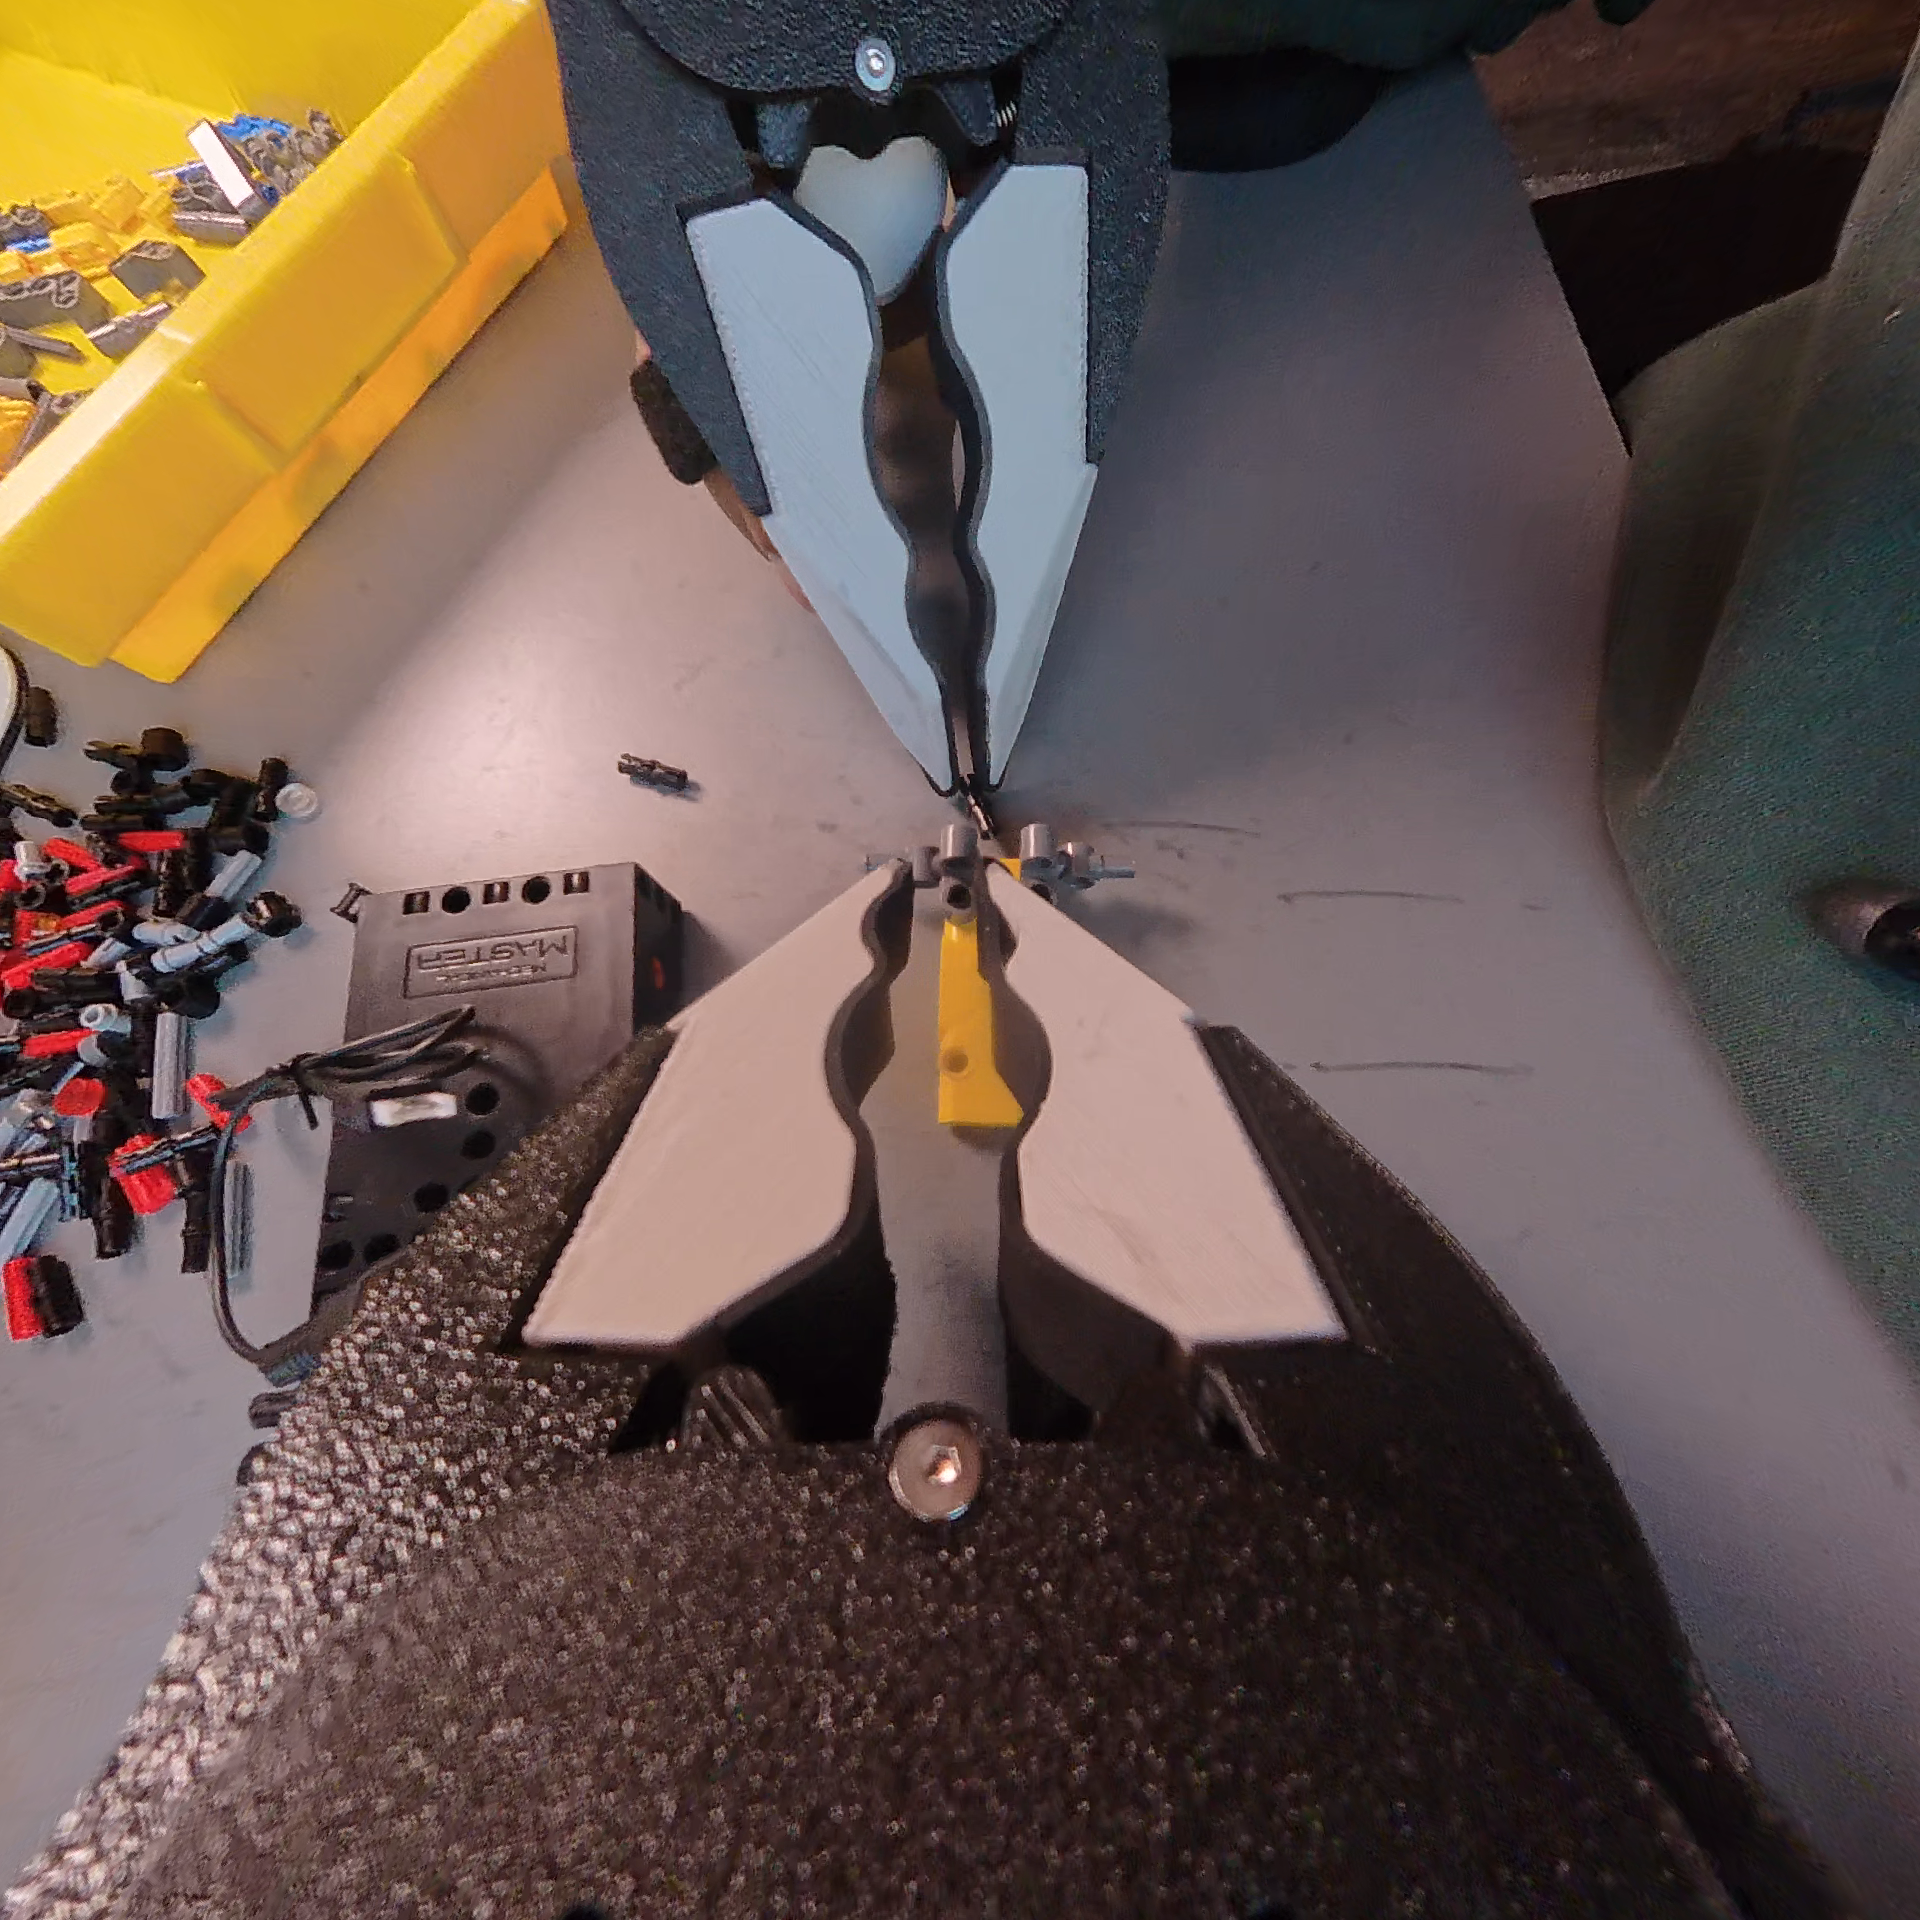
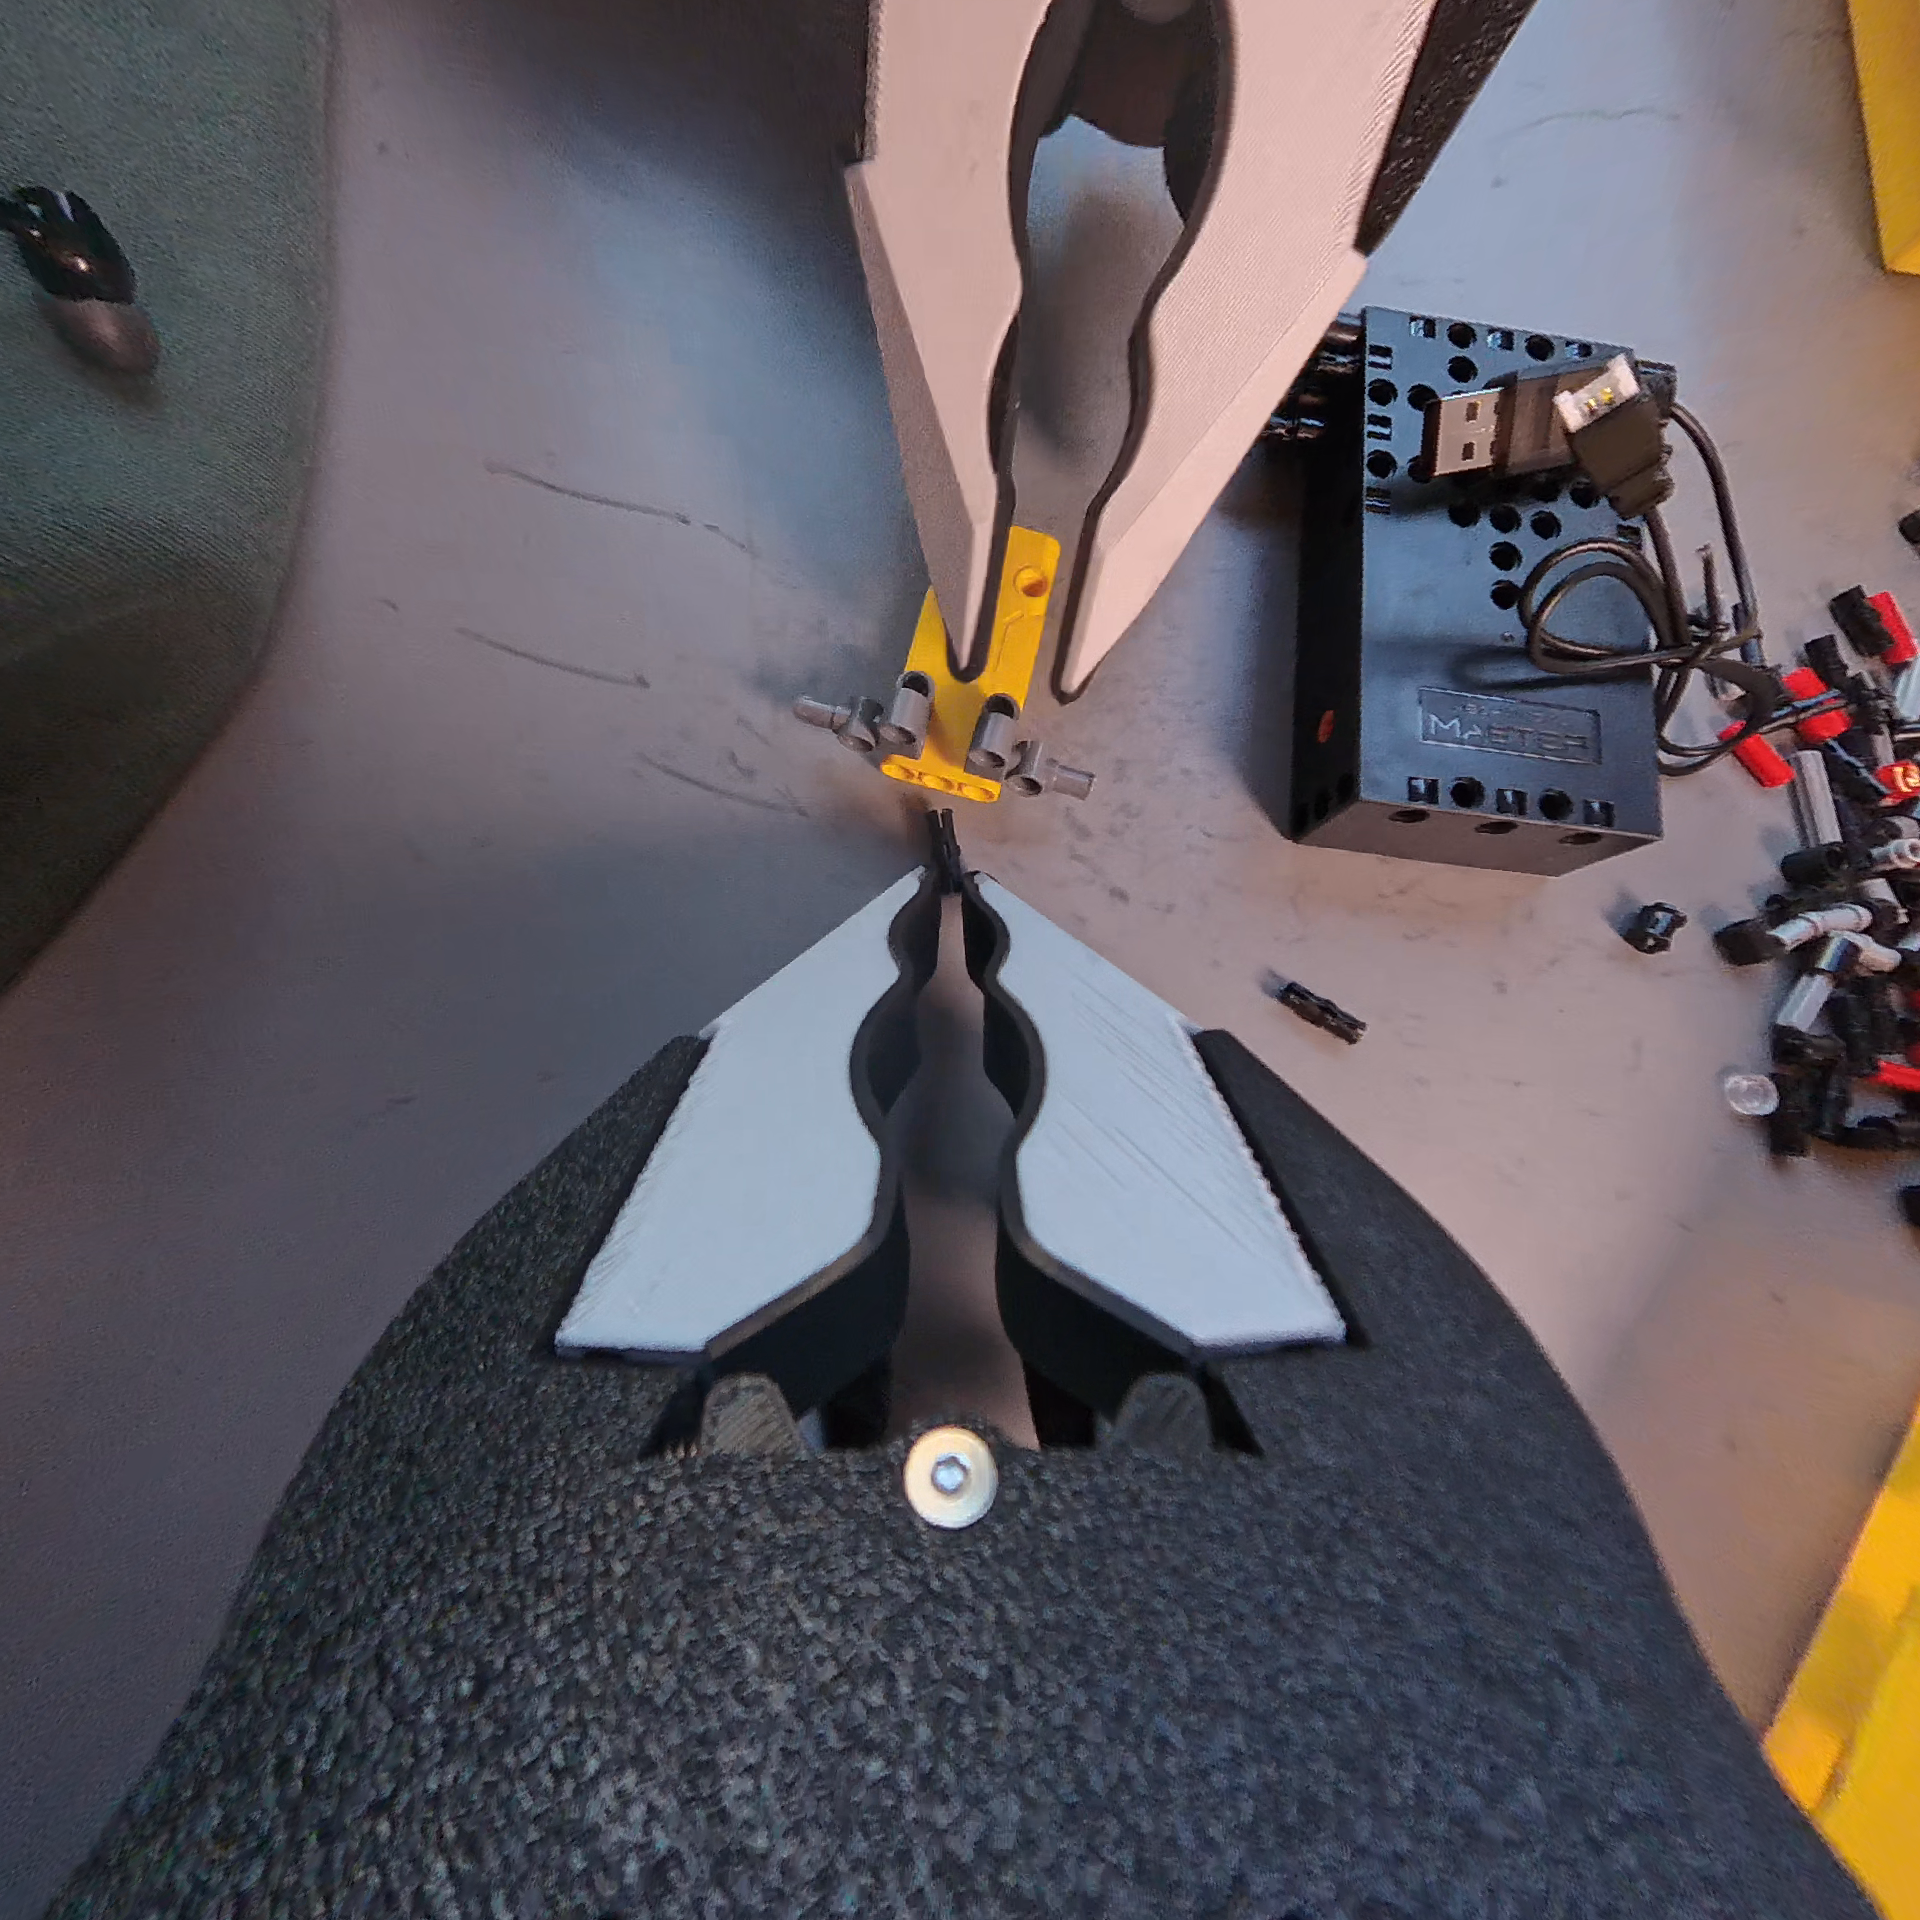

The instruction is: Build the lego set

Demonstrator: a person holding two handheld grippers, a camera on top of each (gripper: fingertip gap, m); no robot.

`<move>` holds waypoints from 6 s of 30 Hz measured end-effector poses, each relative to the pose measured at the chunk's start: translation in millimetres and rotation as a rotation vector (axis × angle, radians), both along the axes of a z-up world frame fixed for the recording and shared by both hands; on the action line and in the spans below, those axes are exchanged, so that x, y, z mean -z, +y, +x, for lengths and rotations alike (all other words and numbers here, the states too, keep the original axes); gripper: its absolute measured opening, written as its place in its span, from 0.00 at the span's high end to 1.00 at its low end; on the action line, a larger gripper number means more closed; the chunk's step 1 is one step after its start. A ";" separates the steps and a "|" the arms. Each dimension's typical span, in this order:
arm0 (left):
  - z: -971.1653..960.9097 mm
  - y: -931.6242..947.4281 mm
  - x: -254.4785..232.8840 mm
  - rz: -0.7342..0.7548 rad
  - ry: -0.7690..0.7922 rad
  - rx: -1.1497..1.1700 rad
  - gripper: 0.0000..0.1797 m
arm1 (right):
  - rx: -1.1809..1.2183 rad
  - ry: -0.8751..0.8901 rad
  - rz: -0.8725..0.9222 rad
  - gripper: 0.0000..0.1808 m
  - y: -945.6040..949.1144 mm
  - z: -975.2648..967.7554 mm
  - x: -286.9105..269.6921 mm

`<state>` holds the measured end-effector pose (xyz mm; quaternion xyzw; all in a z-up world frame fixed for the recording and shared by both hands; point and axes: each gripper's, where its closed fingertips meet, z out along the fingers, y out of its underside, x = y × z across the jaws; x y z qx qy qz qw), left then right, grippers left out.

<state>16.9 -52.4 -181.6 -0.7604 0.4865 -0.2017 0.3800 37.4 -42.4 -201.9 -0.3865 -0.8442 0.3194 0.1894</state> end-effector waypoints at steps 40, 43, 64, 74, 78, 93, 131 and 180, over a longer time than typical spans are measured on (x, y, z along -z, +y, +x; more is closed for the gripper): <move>7.6 7.4 2.4 -0.033 0.037 -0.164 0.96 | 0.228 -0.059 -0.122 1.00 10.1 -5.3 -12.6; 6.6 9.4 -7.2 -0.024 -0.020 -0.169 0.93 | 0.205 -0.030 -0.130 1.00 7.4 -5.4 -18.1; 13.5 6.5 -46.2 0.052 -0.279 -0.107 0.98 | 0.103 0.275 -0.197 0.97 -1.2 -13.9 -63.9; 12.1 5.2 -50.8 0.064 -0.300 -0.101 0.98 | 0.079 0.354 -0.198 0.97 -4.0 -15.5 -74.0; 12.3 4.7 -47.1 0.061 -0.287 -0.099 0.98 | 0.078 0.355 -0.204 0.99 -4.7 -15.5 -74.0; 13.0 3.1 -46.9 0.079 -0.272 -0.088 0.98 | 0.069 0.336 -0.197 0.98 -6.2 -14.1 -70.2; 3.3 2.0 9.5 0.045 0.063 -0.067 0.97 | -0.010 0.165 0.036 0.99 -1.8 -14.1 -16.8; -37.2 26.5 -28.1 0.132 -0.188 -0.265 0.76 | 0.167 -0.152 -0.008 0.93 58.8 -14.2 2.6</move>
